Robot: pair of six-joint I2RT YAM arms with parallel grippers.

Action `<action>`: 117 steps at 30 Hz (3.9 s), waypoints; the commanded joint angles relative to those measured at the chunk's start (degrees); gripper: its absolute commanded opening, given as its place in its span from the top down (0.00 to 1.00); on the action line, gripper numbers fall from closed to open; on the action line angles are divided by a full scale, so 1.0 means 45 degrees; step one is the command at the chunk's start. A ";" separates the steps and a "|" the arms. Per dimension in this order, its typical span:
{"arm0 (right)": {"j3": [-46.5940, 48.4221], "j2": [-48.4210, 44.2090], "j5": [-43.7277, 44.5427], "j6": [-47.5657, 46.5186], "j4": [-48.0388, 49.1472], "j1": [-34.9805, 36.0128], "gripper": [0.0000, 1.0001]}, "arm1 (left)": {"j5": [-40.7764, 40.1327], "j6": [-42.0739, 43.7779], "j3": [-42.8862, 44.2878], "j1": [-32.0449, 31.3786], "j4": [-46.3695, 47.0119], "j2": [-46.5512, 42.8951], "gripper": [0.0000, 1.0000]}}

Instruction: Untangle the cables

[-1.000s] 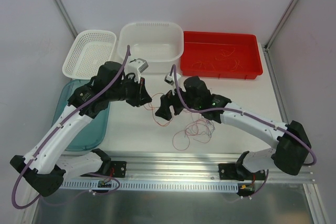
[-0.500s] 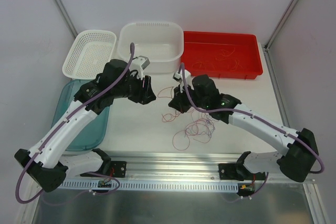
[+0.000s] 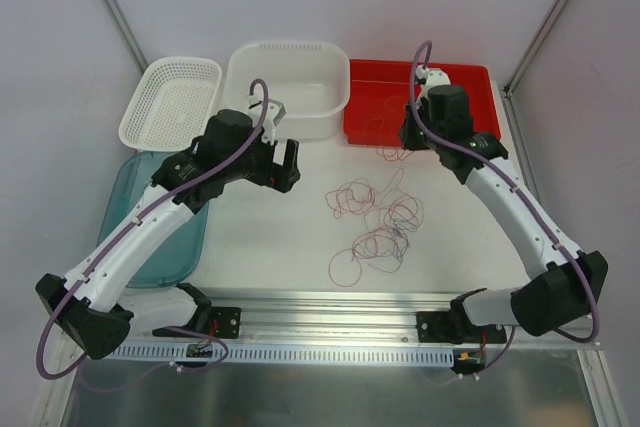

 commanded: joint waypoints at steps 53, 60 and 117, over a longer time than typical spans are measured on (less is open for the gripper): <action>-0.3079 -0.8621 -0.2073 0.0734 -0.5227 -0.3220 0.03 | -0.3736 -0.2239 -0.6921 -0.0229 0.1902 -0.4694 0.01; -0.4646 -0.8782 -0.3111 0.1420 -0.3836 -0.3220 0.07 | -0.1783 -0.2121 -0.6396 -0.0248 0.2079 -0.4014 0.01; -0.7539 -0.9113 -0.3971 0.2142 -0.2506 -0.2810 0.14 | -0.0162 0.6120 0.4367 -0.3686 0.3545 1.1888 0.54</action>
